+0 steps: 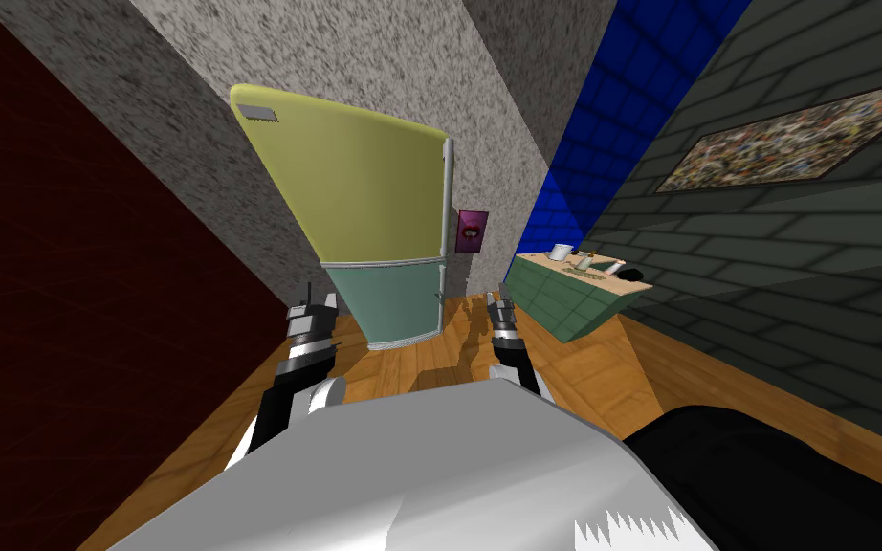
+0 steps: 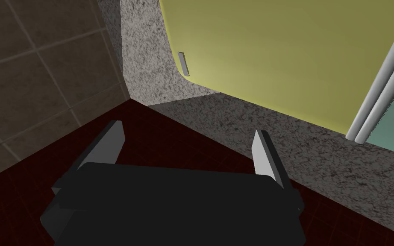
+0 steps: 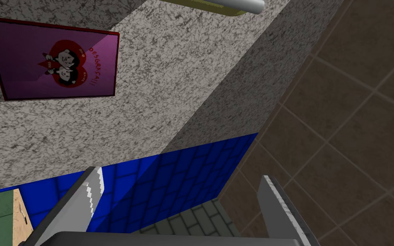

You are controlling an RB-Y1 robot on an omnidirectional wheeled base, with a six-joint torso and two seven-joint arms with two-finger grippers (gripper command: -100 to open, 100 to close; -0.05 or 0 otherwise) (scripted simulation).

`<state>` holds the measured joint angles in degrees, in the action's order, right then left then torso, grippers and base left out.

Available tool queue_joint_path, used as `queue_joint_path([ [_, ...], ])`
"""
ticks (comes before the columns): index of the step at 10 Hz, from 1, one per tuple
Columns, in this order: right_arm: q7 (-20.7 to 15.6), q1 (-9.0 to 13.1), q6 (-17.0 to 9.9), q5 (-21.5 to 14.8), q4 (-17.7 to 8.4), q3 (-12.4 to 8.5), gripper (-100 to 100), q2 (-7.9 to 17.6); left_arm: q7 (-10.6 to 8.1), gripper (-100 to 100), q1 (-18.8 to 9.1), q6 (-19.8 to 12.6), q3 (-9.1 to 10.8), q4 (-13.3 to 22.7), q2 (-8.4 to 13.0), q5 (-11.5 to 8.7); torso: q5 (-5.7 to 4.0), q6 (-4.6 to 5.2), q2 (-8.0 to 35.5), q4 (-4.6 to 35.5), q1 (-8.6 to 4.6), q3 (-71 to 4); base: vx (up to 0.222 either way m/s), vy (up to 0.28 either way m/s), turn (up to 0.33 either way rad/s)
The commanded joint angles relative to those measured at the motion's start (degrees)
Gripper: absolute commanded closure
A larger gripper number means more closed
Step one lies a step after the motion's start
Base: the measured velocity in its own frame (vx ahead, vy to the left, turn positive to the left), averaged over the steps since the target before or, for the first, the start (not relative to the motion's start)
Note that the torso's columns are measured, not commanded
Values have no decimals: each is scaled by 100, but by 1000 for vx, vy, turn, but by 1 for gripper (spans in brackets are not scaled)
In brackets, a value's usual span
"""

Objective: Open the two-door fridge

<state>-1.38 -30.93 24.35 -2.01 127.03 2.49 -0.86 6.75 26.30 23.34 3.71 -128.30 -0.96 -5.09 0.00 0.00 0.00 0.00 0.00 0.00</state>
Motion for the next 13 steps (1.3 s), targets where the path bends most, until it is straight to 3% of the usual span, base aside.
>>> queue_joint_path([
  [1,0,0,0,0,0,0,0,0,0,0,0,0,0,0,0,0,0,0,232,235,0,-467,0,0,0],
  [9,0,0,1,0,2,0,0,0,0,0,0,1,0,-2,0,0,0,0,3539,3537,0,-7073,0,0,0],
  [10,0,0,1,0,2,0,0,0,13,-100,-15,-82,-4,-17,257,11,0,0,3962,3960,0,-7919,17,-14,-13],
  [13,0,-1,0,0,-1,0,0,0,59,-100,-75,-384,-19,-73,721,51,-3,0,4210,4218,-9,-8459,51,-44,-22],
])
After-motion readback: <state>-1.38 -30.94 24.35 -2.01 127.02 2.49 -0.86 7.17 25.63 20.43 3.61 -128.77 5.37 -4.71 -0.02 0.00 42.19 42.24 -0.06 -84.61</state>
